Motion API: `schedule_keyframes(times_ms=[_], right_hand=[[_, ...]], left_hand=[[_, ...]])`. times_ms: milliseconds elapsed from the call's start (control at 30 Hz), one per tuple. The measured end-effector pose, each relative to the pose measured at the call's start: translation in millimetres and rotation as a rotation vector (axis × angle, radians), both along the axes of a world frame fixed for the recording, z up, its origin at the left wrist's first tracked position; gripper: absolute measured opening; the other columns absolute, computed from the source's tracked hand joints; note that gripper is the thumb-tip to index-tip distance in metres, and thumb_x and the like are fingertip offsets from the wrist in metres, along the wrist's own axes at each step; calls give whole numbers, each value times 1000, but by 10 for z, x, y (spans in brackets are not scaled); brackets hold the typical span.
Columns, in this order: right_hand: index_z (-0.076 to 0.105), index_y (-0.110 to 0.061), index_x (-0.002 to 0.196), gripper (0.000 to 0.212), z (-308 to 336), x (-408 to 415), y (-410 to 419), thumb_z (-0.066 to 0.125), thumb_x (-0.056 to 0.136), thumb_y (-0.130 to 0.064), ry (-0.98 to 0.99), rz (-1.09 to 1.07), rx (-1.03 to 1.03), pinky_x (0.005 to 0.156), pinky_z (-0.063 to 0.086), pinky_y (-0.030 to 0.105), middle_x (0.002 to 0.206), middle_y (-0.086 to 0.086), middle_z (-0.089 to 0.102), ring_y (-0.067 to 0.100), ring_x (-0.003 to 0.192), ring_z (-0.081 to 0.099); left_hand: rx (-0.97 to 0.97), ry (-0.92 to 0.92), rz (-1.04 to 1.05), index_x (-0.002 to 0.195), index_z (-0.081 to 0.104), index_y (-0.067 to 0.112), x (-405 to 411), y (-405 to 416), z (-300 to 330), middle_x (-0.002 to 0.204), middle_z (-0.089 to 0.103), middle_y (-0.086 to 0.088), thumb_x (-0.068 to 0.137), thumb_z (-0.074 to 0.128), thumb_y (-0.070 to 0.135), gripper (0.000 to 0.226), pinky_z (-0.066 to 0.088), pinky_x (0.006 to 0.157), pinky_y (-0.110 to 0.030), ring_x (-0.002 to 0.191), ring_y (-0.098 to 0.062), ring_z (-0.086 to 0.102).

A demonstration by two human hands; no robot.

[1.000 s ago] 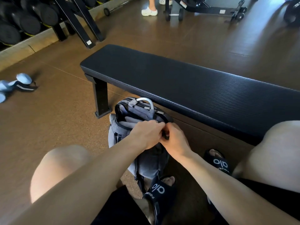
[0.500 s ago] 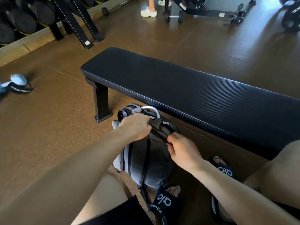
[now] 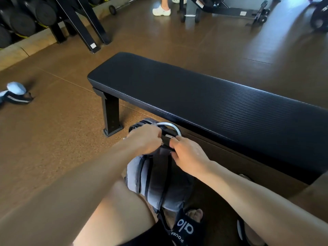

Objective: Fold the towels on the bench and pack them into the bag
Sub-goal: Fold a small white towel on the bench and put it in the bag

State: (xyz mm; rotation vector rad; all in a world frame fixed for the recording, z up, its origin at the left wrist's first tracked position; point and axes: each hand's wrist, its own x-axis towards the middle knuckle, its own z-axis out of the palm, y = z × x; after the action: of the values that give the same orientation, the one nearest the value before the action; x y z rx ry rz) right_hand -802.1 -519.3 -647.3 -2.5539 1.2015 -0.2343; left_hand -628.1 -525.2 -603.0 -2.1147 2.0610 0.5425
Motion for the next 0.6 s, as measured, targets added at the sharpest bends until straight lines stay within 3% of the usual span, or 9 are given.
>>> schedule_keyframes(times_ms=[100, 233, 333, 400, 500, 600], right_hand=[[54, -20, 104, 7, 14, -136, -20, 55, 98, -24, 30, -30, 51, 70, 45, 26, 100, -5, 55, 17, 88, 60], [54, -19, 103, 12, 105, -128, -78, 59, 94, -24, 53, -71, 157, 74, 51, 32, 101, -4, 57, 18, 88, 60], [55, -19, 125, 36, 186, 173, -143, 59, 93, -33, -98, -90, 221, 86, 54, 39, 116, -2, 59, 20, 103, 60], [55, -15, 130, 42, 161, 419, -199, 55, 97, -42, -121, -101, 214, 90, 52, 40, 121, 3, 60, 23, 110, 58], [54, -11, 126, 39, 53, 680, -249, 49, 101, -40, -13, -80, 201, 90, 49, 41, 124, 10, 59, 29, 114, 57], [52, -9, 118, 27, -12, 737, -305, 43, 105, -30, 51, -48, 210, 76, 45, 40, 116, 12, 63, 33, 106, 61]], left_hand=[[-21, -28, 125, 93, 63, 22, 304, -84, 33, 97, 63, -4, 92, 46, 21, 16, 50, 66, -33, 83, -23, 63], [-73, 15, 202, 117, 63, 14, 591, -121, -83, 122, 59, -9, 98, 42, 22, 29, 50, 83, -38, 106, -29, 59], [-99, 87, 204, 106, 60, 12, 579, -150, -139, 113, 58, -10, 99, 42, 21, 21, 48, 78, -37, 95, -27, 57], [-128, 115, 210, 99, 59, 14, 582, -180, -152, 107, 58, -7, 99, 44, 21, 17, 49, 76, -38, 90, -24, 56], [-150, 132, 195, 101, 60, 15, 632, -204, -202, 107, 55, -4, 100, 45, 23, 18, 47, 75, -34, 93, -21, 56], [-178, 152, 216, 95, 55, 20, 717, -224, -301, 104, 52, -3, 100, 45, 21, 11, 40, 68, -29, 91, -20, 53]])
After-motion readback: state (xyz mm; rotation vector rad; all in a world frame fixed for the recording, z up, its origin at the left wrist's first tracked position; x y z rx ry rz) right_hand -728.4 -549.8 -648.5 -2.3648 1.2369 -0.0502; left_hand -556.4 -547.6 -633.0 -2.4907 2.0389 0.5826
